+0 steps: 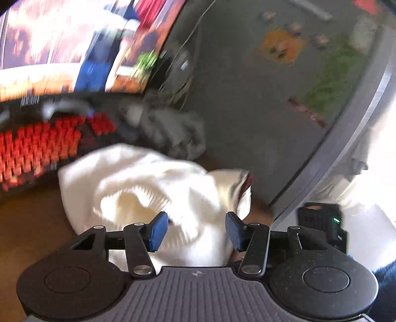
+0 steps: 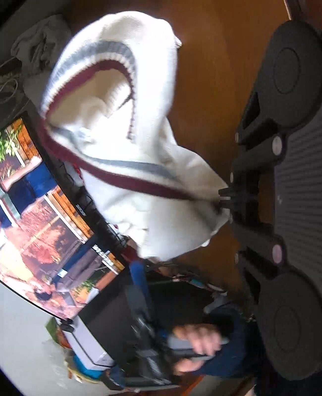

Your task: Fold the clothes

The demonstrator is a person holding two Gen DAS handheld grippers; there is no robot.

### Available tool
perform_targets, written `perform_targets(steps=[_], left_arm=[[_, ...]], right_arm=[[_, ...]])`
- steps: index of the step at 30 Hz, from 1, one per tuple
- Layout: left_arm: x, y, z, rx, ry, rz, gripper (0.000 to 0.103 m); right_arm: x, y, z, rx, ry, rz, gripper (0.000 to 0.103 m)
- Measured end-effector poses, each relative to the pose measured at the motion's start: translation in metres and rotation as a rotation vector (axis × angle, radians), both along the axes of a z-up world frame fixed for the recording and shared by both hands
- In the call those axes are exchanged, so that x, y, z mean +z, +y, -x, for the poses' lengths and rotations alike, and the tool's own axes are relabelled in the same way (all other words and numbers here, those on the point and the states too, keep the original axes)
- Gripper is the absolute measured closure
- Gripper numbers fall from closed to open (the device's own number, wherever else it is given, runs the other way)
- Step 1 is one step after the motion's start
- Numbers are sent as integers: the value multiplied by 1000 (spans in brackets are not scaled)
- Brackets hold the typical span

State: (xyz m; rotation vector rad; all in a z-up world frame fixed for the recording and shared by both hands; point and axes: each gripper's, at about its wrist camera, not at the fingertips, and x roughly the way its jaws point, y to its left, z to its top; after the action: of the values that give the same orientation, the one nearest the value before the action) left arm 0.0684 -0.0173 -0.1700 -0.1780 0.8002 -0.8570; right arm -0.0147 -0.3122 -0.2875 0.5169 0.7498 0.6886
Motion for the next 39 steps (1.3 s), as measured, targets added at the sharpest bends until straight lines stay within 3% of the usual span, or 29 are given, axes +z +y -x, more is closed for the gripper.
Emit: perform_targets(steps=[5,7,9,11,13,20,25,32,33,36,39], left_arm=[[-6,-11,-41,-48,214,15,56],[-9,-17,-48,-87,277,-19,56],[-13,-22,-42,-112,298,-79,64],[-19,-25,-26,-114,276,-130,81],[-21,-25,-9,-122,235,-140,84],[-35,-23,28,-99,167,-177,85],[-43,-27,28,-88,172,-176,85],[-43,-28,26,-87,164,-154,83],[-42,-28,27,-87,160,-150,83],[-41,-26,29,-83,148,-135,83],[-38,-21,30,-91,145,-97,81]], right_arm=[[1,3,1,31,-18,-12,102],[5,-2,3,26,-34,-30,101],[7,-10,5,8,-46,-44,101],[10,-17,8,-5,-60,-49,101],[14,-26,10,-10,-78,-43,98],[55,-43,23,55,-232,-5,97],[49,-46,10,-16,-179,41,78],[17,-37,-17,-8,-117,-124,78],[17,-34,-17,-13,-137,-129,78],[19,-28,-16,-18,-204,-145,99],[33,-28,-6,8,-322,-167,99]])
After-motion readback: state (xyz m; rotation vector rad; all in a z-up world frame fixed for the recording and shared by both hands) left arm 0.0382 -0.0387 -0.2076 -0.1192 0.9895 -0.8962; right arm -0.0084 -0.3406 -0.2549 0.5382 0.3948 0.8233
